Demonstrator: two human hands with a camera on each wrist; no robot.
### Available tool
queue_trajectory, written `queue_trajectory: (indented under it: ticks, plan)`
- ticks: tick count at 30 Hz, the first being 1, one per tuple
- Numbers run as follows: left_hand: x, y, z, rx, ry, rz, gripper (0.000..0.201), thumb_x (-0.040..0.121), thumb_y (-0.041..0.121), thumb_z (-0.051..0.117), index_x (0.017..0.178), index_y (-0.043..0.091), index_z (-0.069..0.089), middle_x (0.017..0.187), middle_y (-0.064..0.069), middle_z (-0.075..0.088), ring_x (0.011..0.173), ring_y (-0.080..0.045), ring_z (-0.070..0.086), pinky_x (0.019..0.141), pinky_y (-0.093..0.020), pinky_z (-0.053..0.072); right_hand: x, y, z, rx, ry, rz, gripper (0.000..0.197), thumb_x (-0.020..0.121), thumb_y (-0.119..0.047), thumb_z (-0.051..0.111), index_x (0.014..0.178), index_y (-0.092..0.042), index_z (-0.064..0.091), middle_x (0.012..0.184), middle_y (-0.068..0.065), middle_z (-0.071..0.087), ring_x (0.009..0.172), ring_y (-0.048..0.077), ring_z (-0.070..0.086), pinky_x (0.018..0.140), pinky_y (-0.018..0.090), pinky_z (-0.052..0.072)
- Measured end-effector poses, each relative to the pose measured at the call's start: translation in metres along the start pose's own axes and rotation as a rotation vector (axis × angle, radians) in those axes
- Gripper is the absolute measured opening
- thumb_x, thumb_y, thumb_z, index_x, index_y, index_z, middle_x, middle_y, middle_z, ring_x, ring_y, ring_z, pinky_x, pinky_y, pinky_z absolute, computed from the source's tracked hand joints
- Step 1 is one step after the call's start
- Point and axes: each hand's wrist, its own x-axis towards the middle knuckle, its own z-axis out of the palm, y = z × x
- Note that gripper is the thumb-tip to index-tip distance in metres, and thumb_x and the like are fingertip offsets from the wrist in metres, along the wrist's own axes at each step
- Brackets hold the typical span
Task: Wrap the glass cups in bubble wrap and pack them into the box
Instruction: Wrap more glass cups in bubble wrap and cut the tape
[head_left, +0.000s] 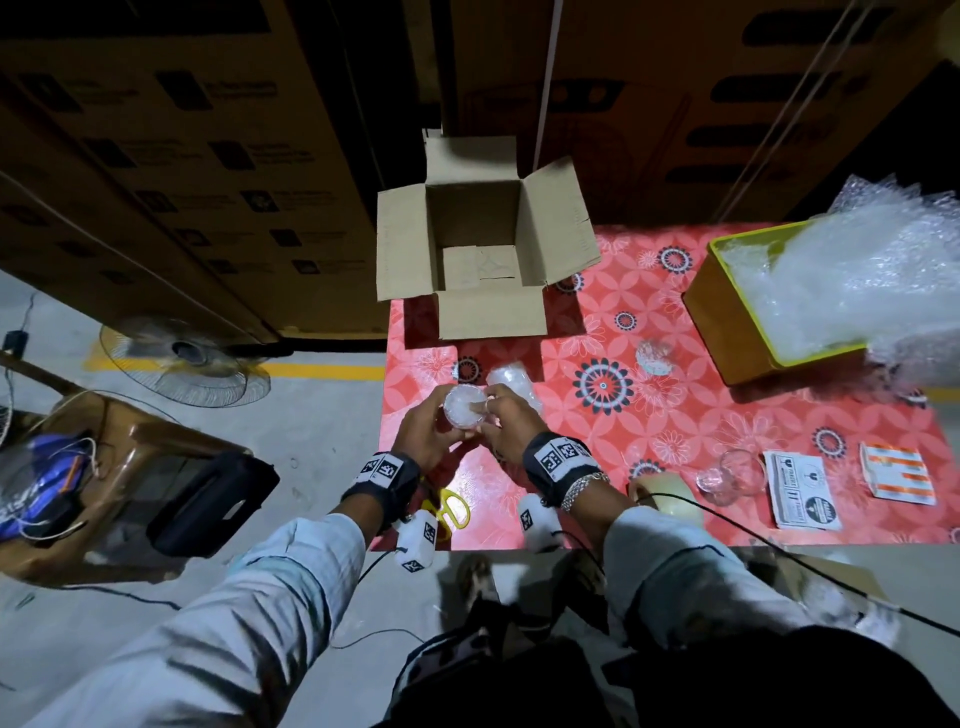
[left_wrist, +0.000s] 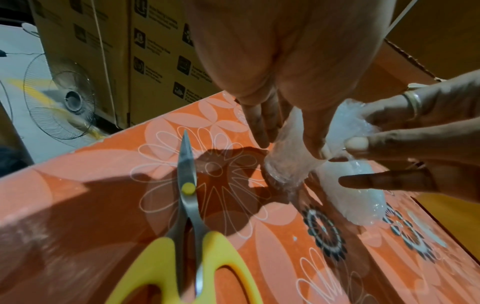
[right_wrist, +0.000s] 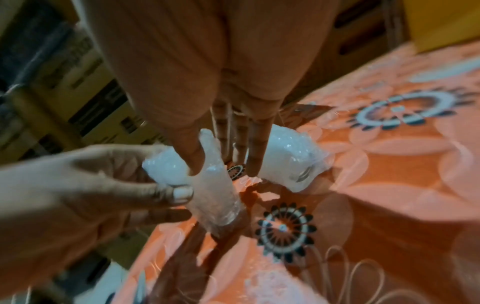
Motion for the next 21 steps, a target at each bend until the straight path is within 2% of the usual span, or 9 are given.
queue_trajectory:
  ticks: [1, 4, 6, 9, 11, 13, 15, 18, 21]
  plan:
    - [0.001, 0.001, -0.002, -0.015, -0.02, -0.023, 0.064, 0.079, 0.019, 0.09, 0.135, 0.022, 0.058, 0.117, 0.007, 0.072, 0.105, -0.013, 0.068, 0.093, -0.03, 0.056, 0.0, 0.001, -0.001, 0.069, 0.003, 0.024, 0.027, 0.097, 0.001, 0.059, 0.123, 0.003, 0.068, 0.142, 0.008, 0.051, 0.118, 0.022, 0.059, 0.092, 0.009, 0.042]
    - [0.003, 0.003, -0.007, -0.079, -0.069, -0.083, 0.065, 0.077, 0.034, 0.089, 0.134, 0.021, 0.06, 0.118, 0.004, 0.073, 0.106, -0.016, 0.071, 0.095, -0.039, 0.058, -0.005, 0.007, -0.002, 0.291, 0.074, 0.101, 0.03, 0.095, 0.003, 0.058, 0.122, -0.008, 0.069, 0.124, 0.002, 0.062, 0.107, 0.021, 0.065, 0.091, 0.026, 0.055]
    - [0.002, 0.003, -0.008, -0.162, -0.091, -0.135, 0.065, 0.077, 0.048, 0.083, 0.132, 0.02, 0.061, 0.114, 0.001, 0.074, 0.101, -0.019, 0.072, 0.093, -0.043, 0.06, -0.009, 0.011, -0.001, 0.396, 0.127, 0.128, 0.032, 0.097, 0.001, 0.057, 0.123, -0.013, 0.068, 0.107, 0.003, 0.068, 0.089, 0.012, 0.067, 0.076, 0.019, 0.056]
    - [-0.002, 0.001, -0.005, -0.19, -0.073, -0.199, 0.052, 0.089, 0.044, 0.078, 0.132, 0.024, 0.056, 0.091, -0.001, 0.069, 0.093, -0.023, 0.07, 0.09, -0.043, 0.058, -0.012, 0.014, 0.002, 0.556, 0.174, 0.205, 0.036, 0.098, 0.002, 0.056, 0.128, -0.016, 0.065, 0.096, 0.01, 0.066, 0.066, -0.002, 0.063, 0.061, 0.013, 0.052]
    - [-0.004, 0.002, -0.002, -0.147, -0.048, -0.229, 0.047, 0.092, 0.042, 0.076, 0.131, 0.027, 0.054, 0.084, -0.004, 0.066, 0.087, -0.024, 0.068, 0.082, -0.037, 0.054, -0.011, 0.013, 0.007, 0.536, 0.149, 0.24, 0.04, 0.098, -0.001, 0.057, 0.135, -0.015, 0.063, 0.098, 0.006, 0.066, 0.074, 0.002, 0.063, 0.066, 0.011, 0.051]
    - [-0.004, 0.004, 0.003, -0.102, -0.029, -0.264, 0.048, 0.092, 0.042, 0.076, 0.132, 0.025, 0.055, 0.088, -0.008, 0.071, 0.087, -0.026, 0.069, 0.078, -0.034, 0.054, -0.009, 0.013, 0.015, 0.486, 0.103, 0.276, 0.046, 0.099, -0.004, 0.056, 0.144, -0.015, 0.057, 0.121, 0.004, 0.068, 0.096, 0.012, 0.065, 0.082, 0.019, 0.052]
    - [-0.002, 0.002, 0.006, -0.071, -0.009, -0.293, 0.052, 0.09, 0.041, 0.079, 0.134, 0.022, 0.058, 0.093, -0.011, 0.072, 0.089, -0.028, 0.07, 0.078, -0.034, 0.054, -0.009, 0.01, 0.019, 0.459, 0.067, 0.309, 0.05, 0.098, -0.004, 0.053, 0.147, -0.014, 0.053, 0.136, 0.003, 0.063, 0.104, 0.018, 0.065, 0.087, 0.028, 0.053]
    - [0.004, -0.002, 0.009, -0.006, 0.001, -0.311, 0.056, 0.089, 0.042, 0.079, 0.137, 0.019, 0.06, 0.095, -0.009, 0.072, 0.091, -0.027, 0.068, 0.077, -0.03, 0.051, -0.009, 0.011, 0.02, 0.382, 0.019, 0.312, 0.05, 0.096, -0.002, 0.05, 0.146, -0.009, 0.054, 0.133, 0.007, 0.065, 0.11, 0.024, 0.066, 0.093, 0.033, 0.055]
    - [0.009, -0.002, 0.009, 0.08, -0.001, -0.324, 0.06, 0.088, 0.048, 0.079, 0.137, 0.019, 0.06, 0.092, -0.005, 0.069, 0.091, -0.026, 0.066, 0.075, -0.03, 0.046, -0.015, 0.012, 0.012, 0.375, 0.048, 0.321, 0.038, 0.096, -0.002, 0.056, 0.132, -0.007, 0.065, 0.119, 0.009, 0.072, 0.1, 0.022, 0.07, 0.09, 0.038, 0.06]
